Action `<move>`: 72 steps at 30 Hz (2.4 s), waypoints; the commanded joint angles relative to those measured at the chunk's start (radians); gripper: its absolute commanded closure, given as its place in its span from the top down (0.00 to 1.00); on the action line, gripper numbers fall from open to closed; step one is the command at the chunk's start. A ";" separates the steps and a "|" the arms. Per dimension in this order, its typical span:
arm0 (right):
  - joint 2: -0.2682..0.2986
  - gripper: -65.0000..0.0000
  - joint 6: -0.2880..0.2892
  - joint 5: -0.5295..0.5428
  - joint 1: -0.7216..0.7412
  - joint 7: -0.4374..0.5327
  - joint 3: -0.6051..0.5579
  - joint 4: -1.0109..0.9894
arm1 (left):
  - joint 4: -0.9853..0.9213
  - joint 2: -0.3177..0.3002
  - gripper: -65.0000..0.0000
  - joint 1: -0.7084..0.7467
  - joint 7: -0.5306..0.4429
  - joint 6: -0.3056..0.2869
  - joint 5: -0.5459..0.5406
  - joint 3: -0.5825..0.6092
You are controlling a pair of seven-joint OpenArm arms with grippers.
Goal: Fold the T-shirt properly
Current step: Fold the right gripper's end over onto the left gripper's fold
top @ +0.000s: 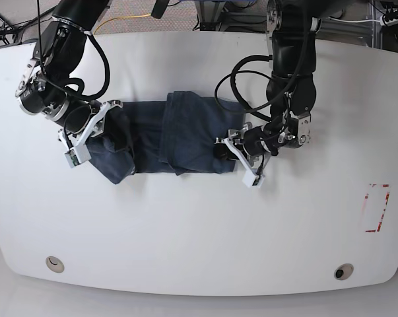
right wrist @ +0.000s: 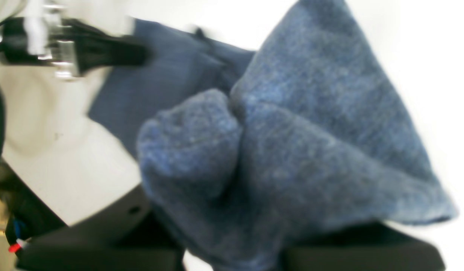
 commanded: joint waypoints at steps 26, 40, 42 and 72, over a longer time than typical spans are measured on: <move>-0.145 0.00 -0.008 -0.070 0.072 0.043 -0.194 0.015 | -0.076 0.043 0.15 0.015 0.039 0.066 0.075 0.006; -0.202 0.74 -0.009 -0.224 0.078 0.135 -0.246 -0.072 | -0.073 0.043 0.15 0.010 0.031 0.061 0.074 0.004; -0.202 0.89 -0.009 -0.228 0.092 0.164 -0.247 -0.086 | -0.073 0.043 0.16 0.010 0.031 0.061 0.074 0.006; -0.159 0.99 0.002 -0.095 0.095 0.151 -0.301 -0.013 | 0.135 0.043 0.58 0.023 0.031 -0.155 -0.004 -0.175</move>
